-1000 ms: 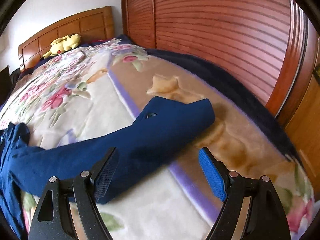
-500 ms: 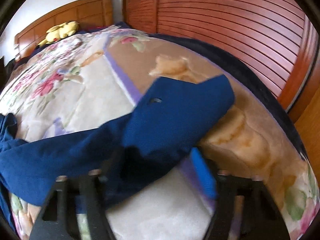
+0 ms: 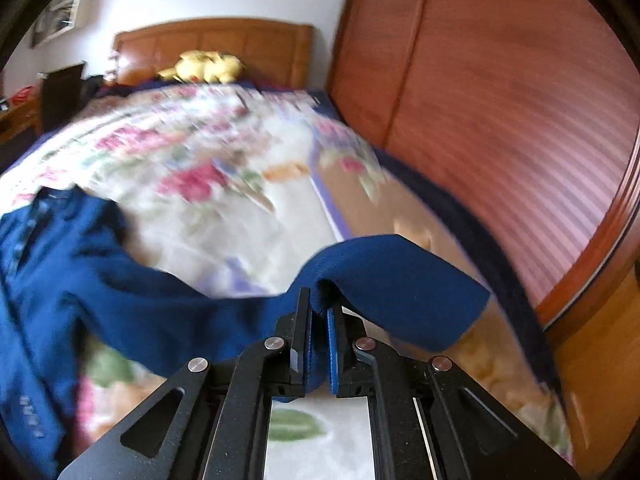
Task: Fold large clothes
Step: 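Lift the sleeve with the right tool and fold it back over the blazer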
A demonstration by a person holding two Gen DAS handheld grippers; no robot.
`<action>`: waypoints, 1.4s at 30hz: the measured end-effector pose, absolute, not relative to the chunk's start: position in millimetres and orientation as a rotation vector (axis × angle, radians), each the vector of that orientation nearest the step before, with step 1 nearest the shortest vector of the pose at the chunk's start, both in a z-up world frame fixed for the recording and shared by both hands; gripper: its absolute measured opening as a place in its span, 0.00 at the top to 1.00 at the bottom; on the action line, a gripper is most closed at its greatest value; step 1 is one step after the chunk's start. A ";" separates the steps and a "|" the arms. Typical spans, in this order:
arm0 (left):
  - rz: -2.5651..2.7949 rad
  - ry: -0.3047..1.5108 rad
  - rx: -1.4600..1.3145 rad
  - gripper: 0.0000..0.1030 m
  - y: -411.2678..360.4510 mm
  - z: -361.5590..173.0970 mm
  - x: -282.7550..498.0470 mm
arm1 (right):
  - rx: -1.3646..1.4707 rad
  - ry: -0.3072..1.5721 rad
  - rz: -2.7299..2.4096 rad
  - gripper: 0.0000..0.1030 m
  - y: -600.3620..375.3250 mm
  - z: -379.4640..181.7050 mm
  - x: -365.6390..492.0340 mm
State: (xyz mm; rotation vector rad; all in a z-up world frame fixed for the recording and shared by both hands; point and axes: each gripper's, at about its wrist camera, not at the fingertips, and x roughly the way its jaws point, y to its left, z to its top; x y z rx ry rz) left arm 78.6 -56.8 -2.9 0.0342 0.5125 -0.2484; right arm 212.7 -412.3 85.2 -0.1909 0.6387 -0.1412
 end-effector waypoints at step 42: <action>-0.169 0.461 0.009 0.22 25.5 19.7 32.9 | -0.377 0.471 0.454 0.94 -182.6 131.3 85.6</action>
